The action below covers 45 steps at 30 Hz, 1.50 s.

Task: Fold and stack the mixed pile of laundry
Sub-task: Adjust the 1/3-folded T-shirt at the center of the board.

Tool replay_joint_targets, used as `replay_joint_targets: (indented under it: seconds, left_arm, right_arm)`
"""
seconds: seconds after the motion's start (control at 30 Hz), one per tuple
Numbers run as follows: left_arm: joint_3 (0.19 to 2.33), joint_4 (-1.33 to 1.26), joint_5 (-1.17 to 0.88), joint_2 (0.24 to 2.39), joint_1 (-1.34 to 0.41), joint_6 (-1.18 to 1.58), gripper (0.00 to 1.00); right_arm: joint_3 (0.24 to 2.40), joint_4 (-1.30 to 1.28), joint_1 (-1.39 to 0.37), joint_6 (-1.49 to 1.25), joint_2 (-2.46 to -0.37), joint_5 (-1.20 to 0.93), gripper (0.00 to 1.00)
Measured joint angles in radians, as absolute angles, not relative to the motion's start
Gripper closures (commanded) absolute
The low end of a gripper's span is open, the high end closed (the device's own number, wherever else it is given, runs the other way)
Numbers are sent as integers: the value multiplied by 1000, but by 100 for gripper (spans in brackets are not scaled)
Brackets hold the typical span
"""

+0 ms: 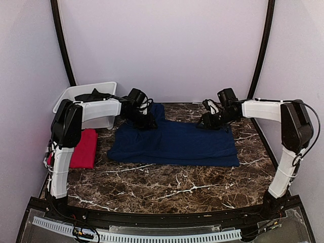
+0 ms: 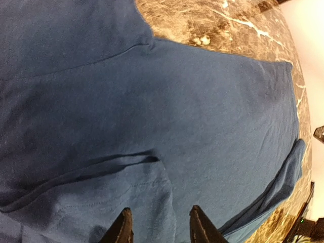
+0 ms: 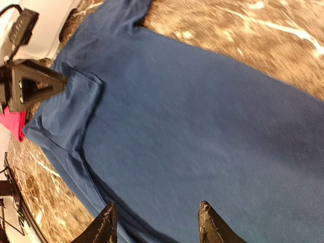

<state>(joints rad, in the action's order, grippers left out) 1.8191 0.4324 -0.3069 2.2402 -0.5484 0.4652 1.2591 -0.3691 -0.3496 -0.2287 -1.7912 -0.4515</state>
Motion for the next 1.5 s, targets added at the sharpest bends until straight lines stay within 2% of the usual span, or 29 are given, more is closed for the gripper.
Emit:
replay_joint_targets:
  seconds: [0.17, 0.33, 0.43, 0.63, 1.07, 1.4, 1.5]
  left_arm:
    - [1740, 440, -287, 2168, -530, 435, 61]
    - [1676, 435, -257, 2078, -430, 453, 67]
    - [1681, 445, -205, 2080, -376, 457, 66]
    - [1681, 469, -156, 2104, -378, 471, 61]
    - [1682, 465, -152, 2176, -384, 483, 57]
    - [1682, 456, -154, 2181, -384, 483, 59]
    - [1682, 447, -157, 2183, -384, 483, 60]
  right_arm:
    - [1462, -360, -405, -242, -1950, -480, 50]
    - [1676, -364, -468, -247, -2106, -501, 53]
    - [1811, -379, -508, -253, -2210, -509, 54]
    - [1998, -426, -578, -270, -2374, -516, 54]
    - [2139, -509, -626, -295, -2536, -491, 57]
    - [2195, -533, -638, -295, -2576, -467, 81]
    - [2195, -540, -641, -296, -2577, -467, 96]
